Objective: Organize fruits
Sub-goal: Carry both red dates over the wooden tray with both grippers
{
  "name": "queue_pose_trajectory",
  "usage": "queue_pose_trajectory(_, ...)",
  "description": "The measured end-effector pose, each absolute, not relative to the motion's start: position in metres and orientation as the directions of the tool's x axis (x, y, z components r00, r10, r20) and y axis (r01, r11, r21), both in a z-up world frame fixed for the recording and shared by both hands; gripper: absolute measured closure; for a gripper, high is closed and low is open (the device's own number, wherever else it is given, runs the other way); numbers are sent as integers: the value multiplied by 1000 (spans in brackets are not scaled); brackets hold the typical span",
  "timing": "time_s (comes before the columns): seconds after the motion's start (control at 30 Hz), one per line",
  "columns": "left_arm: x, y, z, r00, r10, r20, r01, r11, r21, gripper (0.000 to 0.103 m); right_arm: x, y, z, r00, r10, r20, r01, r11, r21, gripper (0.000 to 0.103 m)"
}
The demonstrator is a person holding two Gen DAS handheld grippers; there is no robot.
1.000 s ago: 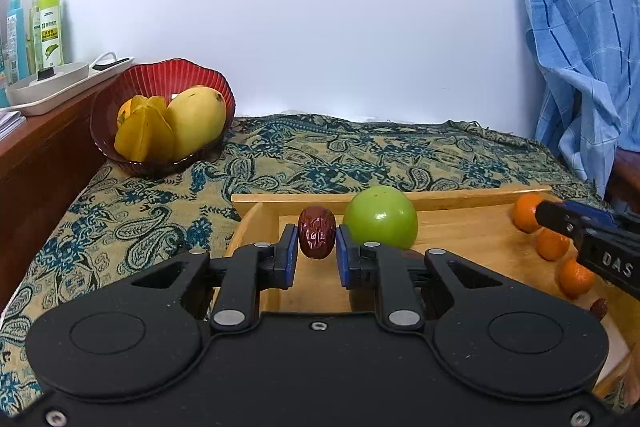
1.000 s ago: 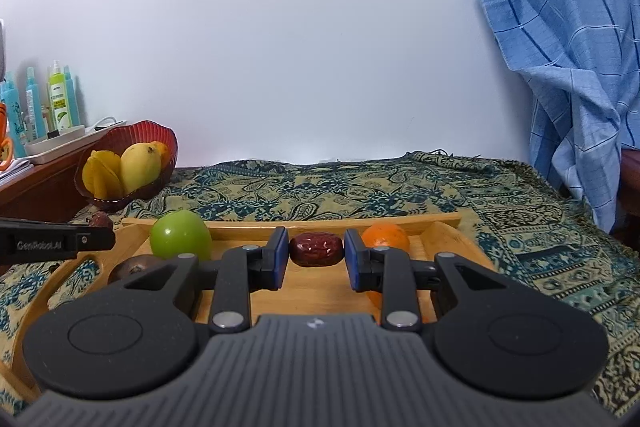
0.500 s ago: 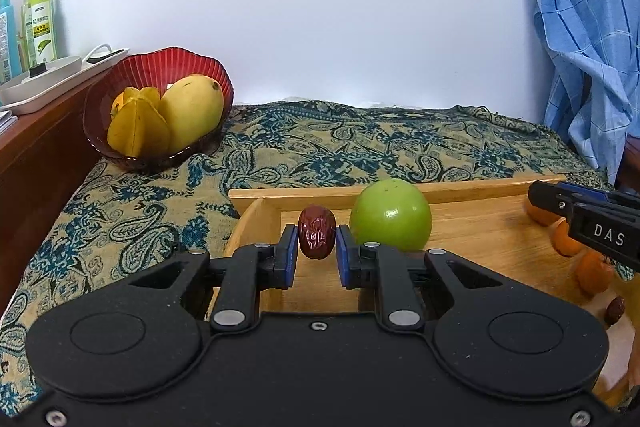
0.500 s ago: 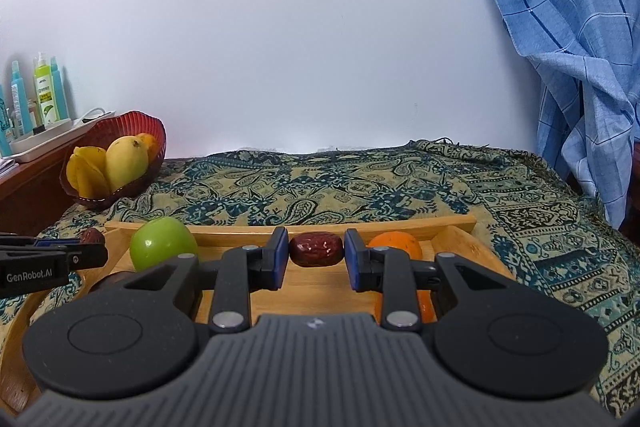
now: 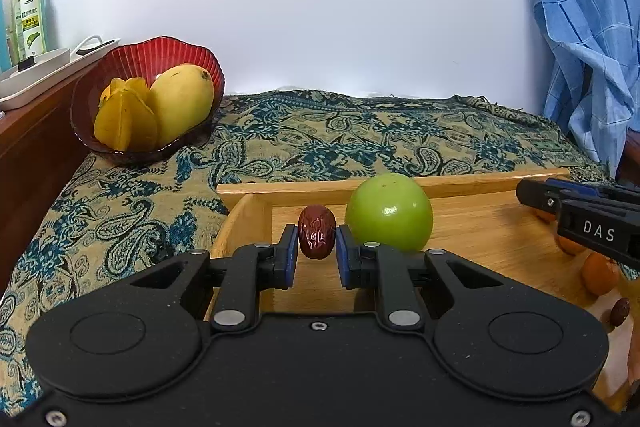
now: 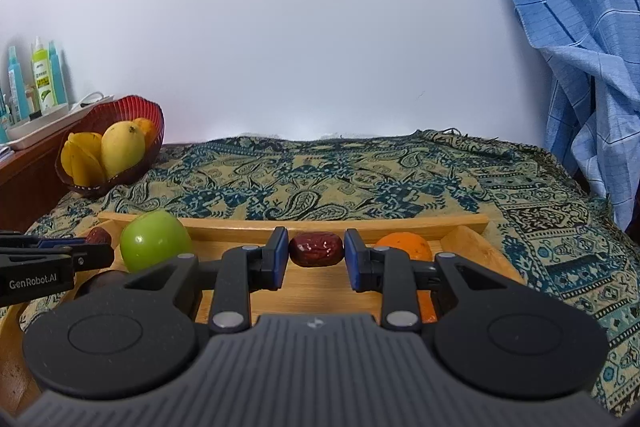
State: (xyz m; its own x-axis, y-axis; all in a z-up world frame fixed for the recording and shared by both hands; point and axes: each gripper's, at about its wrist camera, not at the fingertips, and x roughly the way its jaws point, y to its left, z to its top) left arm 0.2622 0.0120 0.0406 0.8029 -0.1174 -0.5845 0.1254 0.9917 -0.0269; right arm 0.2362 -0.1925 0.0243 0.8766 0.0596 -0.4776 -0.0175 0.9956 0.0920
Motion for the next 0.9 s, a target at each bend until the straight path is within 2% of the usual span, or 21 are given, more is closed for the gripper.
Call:
queue_pose_trajectory(0.37,273,15,34,776,-134,-616,126,990,-55,84,247,-191,16,831,71,-552,-23,995,94,67)
queue_pose_trajectory(0.9,278,19,32,754,-160,-637,141,987,-81,84,253,-190,6,795,86,-601,-24,994,110,67)
